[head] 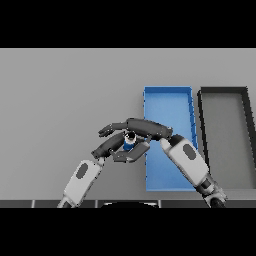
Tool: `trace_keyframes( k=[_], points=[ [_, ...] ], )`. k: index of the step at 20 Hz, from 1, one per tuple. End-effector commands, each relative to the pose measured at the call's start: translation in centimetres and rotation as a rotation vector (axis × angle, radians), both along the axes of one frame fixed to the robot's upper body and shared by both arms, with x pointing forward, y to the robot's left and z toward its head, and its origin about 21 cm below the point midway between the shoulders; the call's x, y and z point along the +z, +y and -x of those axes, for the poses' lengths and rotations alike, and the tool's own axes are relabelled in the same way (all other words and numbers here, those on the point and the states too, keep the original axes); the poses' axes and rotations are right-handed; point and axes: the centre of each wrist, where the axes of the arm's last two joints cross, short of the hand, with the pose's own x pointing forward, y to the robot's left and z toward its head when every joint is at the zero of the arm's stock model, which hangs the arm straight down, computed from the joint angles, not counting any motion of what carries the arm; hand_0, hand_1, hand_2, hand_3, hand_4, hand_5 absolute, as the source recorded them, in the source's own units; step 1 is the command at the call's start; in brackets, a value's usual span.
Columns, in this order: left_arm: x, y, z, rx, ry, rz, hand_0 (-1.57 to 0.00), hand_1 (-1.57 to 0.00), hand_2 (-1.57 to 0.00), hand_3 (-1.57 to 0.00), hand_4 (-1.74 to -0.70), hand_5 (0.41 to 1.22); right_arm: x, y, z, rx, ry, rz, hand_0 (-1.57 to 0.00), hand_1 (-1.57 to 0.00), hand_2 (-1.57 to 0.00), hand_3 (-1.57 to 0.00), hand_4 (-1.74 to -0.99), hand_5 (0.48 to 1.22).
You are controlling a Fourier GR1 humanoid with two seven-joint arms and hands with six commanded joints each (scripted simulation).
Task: Pick up the blue pipe and place it into the blue bin.
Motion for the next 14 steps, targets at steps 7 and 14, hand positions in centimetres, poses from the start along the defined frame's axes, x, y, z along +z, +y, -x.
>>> trace_keyframes(
  k=[7, 14],
  points=[
    [0.4, -0.1, -0.1, -0.004, -0.009, 0.025, -1.57, -1.57, -1.56, -1.33, -1.7, 1.221, -0.9, 0.7, 0.0, 0.044, 0.032, -0.097, -1.32, -1.33, -1.33, -1.23, -1.481, 0.869],
    [0.5, -0.1, -0.2, 0.003, -0.034, 0.037, -1.57, -1.57, -1.56, -1.44, -1.73, 1.221, -1.5, 0.8, 0.9, 0.055, 0.053, -0.16, -1.52, -1.52, -1.52, -1.5, -1.49, 1.147]
  ],
)
